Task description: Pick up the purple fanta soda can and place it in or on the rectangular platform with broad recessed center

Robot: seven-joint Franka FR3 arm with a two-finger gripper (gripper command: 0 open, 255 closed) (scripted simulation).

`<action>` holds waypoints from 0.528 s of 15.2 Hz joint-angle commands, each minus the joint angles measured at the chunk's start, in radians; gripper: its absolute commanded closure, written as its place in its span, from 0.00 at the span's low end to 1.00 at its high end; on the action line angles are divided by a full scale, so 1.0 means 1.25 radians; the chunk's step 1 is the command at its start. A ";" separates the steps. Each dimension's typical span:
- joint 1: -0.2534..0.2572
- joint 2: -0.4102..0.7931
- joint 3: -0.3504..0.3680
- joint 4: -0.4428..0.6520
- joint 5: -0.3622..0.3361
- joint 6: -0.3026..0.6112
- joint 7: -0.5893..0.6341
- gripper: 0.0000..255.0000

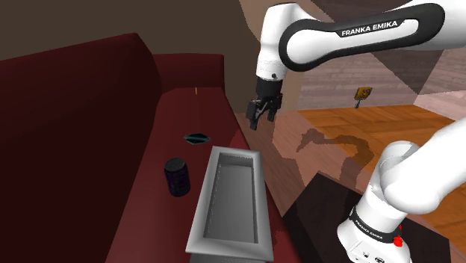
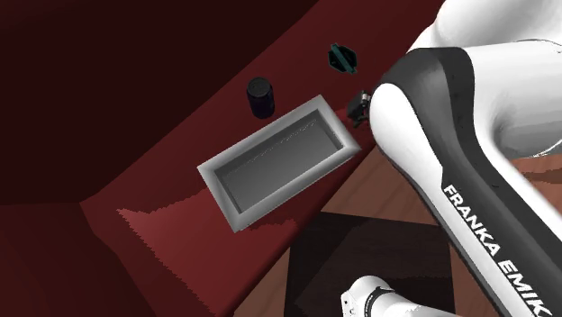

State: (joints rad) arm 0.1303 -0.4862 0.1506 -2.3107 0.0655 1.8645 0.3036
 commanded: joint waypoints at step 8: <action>0.039 0.206 0.107 0.132 -0.009 0.082 0.116 0.00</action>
State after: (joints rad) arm 0.1755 -0.2651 0.2707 -2.1689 0.0606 1.9525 0.4322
